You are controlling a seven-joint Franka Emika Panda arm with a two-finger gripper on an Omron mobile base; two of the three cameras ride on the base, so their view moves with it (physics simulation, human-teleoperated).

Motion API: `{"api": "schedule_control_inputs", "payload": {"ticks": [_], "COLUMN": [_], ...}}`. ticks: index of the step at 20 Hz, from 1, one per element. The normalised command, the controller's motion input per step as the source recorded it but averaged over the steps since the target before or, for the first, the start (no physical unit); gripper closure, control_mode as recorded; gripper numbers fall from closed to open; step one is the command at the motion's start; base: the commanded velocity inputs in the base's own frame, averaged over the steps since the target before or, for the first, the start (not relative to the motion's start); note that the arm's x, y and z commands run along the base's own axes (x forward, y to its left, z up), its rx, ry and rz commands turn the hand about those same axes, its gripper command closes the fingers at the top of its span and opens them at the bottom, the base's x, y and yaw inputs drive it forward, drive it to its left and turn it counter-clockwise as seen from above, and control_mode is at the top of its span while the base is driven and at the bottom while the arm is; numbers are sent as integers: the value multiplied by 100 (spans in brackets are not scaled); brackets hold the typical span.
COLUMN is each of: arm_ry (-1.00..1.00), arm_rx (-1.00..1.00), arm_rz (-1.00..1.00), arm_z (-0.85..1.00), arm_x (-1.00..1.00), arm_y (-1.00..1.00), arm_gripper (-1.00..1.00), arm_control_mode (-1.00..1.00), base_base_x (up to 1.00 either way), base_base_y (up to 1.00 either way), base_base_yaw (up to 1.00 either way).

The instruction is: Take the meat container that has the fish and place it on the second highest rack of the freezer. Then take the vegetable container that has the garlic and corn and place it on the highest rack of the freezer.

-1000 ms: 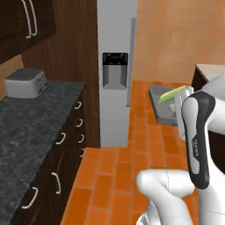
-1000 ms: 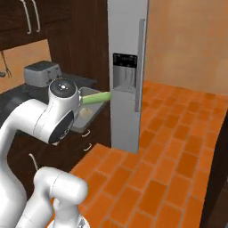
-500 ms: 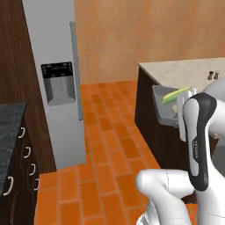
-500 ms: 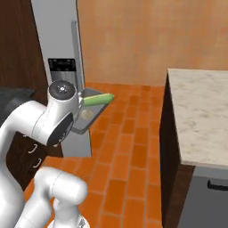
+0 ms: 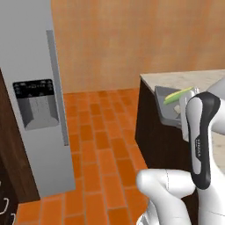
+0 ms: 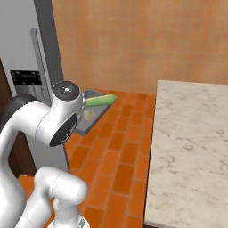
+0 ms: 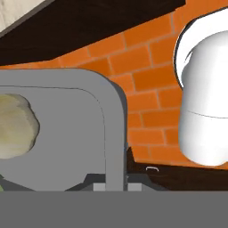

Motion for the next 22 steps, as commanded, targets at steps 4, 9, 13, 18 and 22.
{"api": "schedule_control_inputs", "payload": {"ticks": [4, 9, 13, 18, 22], "arm_ry": [0, 0, 0, 0, 0], "arm_rx": [0, 0, 0, 0, 0], "arm_rz": [0, 0, 0, 0, 0], "arm_z": [0, 0, 0, 0, 0], "arm_x": [0, 0, 0, 0, 0], "arm_y": [0, 0, 0, 0, 0], "arm_gripper": [100, 100, 100, 100, 100], "arm_control_mode": [100, 100, 100, 100, 100], "base_base_x": [100, 100, 100, 100, 100], "base_base_y": [-3, 2, -5, -33, -13], "base_base_yaw": [1, 0, 0, 0, 0]}}
